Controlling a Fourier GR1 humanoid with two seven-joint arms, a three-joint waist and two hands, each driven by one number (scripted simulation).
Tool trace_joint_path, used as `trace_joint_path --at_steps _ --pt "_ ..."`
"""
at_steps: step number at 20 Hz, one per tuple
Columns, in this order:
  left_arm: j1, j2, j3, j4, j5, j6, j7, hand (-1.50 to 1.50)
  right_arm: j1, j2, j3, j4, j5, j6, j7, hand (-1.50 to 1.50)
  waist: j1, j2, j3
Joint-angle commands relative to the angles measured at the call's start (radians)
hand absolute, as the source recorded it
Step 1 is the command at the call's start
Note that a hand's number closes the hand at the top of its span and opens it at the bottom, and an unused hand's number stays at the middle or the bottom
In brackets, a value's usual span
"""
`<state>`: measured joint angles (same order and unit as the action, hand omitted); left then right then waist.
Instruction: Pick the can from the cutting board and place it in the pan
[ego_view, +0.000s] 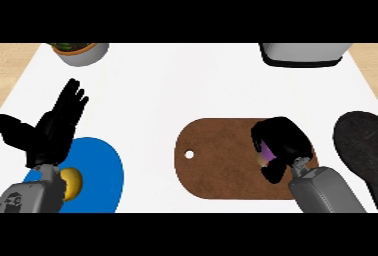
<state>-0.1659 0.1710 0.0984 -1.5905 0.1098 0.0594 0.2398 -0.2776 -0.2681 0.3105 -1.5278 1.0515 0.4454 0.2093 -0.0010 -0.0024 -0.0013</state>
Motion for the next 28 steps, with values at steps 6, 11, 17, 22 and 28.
trace_joint_path --at_steps 6,11,17,22,28 --pt "0.026 -0.001 0.013 -0.039 0.010 0.004 0.010 0.00 0.111 0.195 -0.062 -0.091 0.188 -0.219 0.442 1.50 -0.006 -0.003 0.001" --pt "0.020 -0.007 -0.006 -0.060 0.000 0.009 0.039 0.00 0.081 0.114 0.002 -0.338 0.353 -0.171 0.532 1.50 -0.010 -0.005 0.000" --pt "-0.006 -0.014 -0.008 -0.031 -0.029 0.031 0.030 0.00 -0.016 0.156 0.039 -0.593 0.417 0.091 0.676 1.50 -0.004 -0.002 0.001" --pt "0.021 -0.029 -0.033 -0.127 -0.035 0.044 0.096 0.00 -0.009 0.108 -0.155 -0.511 0.346 -0.068 0.574 1.50 0.004 0.001 0.002" --pt "0.017 -0.021 0.002 0.003 -0.019 -0.008 -0.023 0.00 -0.068 0.016 -0.390 -0.452 0.245 -0.100 0.481 1.50 0.002 0.003 0.001"
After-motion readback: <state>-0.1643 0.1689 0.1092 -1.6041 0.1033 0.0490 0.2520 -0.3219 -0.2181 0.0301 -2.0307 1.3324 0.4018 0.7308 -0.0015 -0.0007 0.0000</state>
